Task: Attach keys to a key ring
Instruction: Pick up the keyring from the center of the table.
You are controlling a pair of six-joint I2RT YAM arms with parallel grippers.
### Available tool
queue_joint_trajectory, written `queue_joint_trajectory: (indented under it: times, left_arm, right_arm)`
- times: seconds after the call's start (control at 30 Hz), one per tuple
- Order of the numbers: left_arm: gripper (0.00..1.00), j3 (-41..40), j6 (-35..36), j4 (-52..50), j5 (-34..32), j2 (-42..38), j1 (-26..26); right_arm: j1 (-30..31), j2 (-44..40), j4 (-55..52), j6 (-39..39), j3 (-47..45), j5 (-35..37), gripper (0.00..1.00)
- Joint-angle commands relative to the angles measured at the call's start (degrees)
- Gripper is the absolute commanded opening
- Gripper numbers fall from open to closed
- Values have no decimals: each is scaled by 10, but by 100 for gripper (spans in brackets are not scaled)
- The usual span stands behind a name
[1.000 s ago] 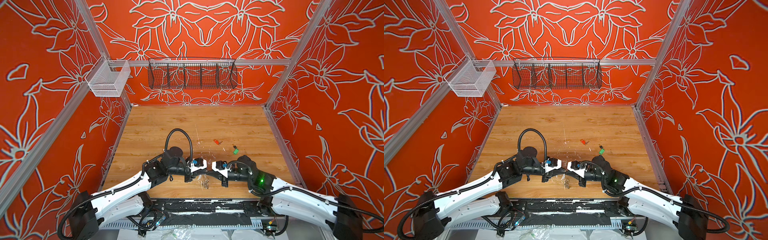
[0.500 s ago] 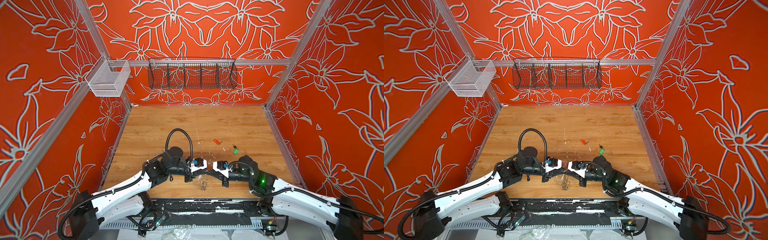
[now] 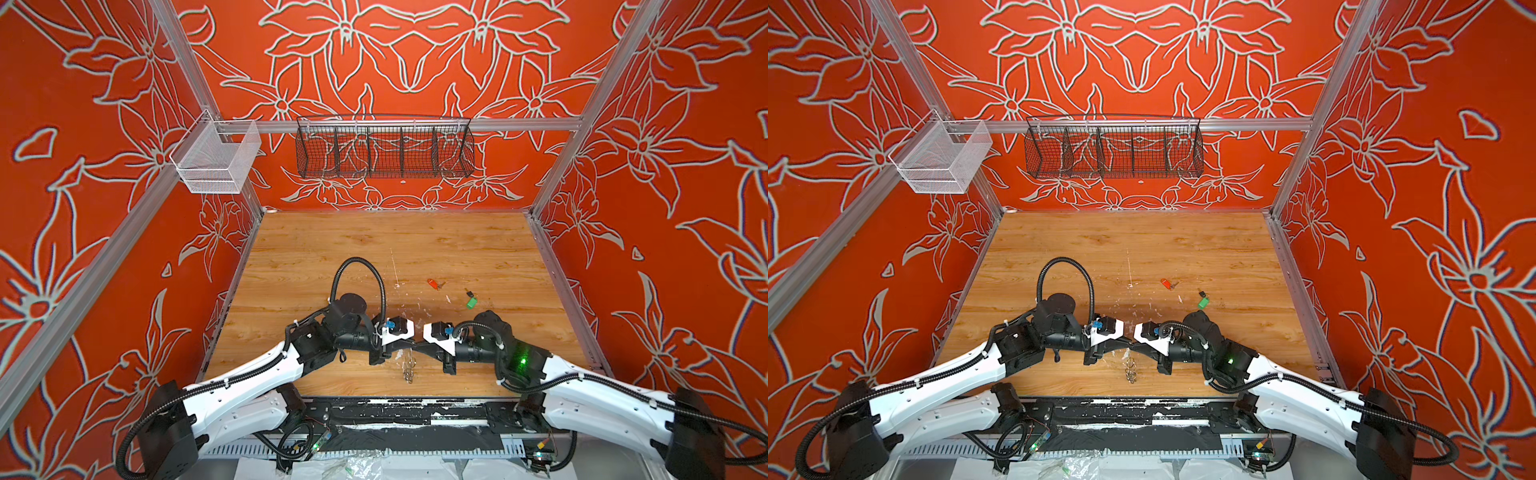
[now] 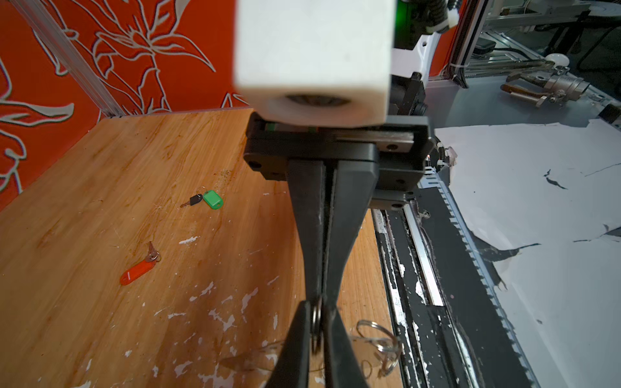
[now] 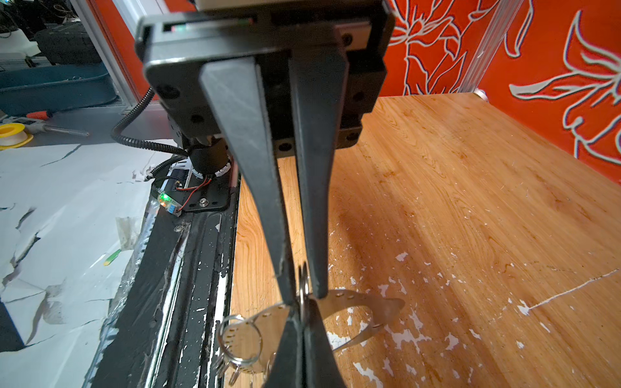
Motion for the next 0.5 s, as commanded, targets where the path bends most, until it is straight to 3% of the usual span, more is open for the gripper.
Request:
queue_joint_trajectory:
  times: [0.0, 0.2, 0.4, 0.47]
  left_arm:
    - [16, 8, 6, 0, 9, 3, -3]
    - [16, 9, 6, 0, 9, 21, -3]
    - [0, 9, 8, -1, 10, 23, -3]
    - [0, 10, 8, -2, 9, 23, -3]
  right_arm:
    - [2, -12, 15, -4, 6, -11, 0]
    - [2, -13, 14, -4, 6, -13, 0]
    - [2, -13, 15, -5, 7, -13, 0]
    - [2, -13, 16, -5, 6, -13, 0]
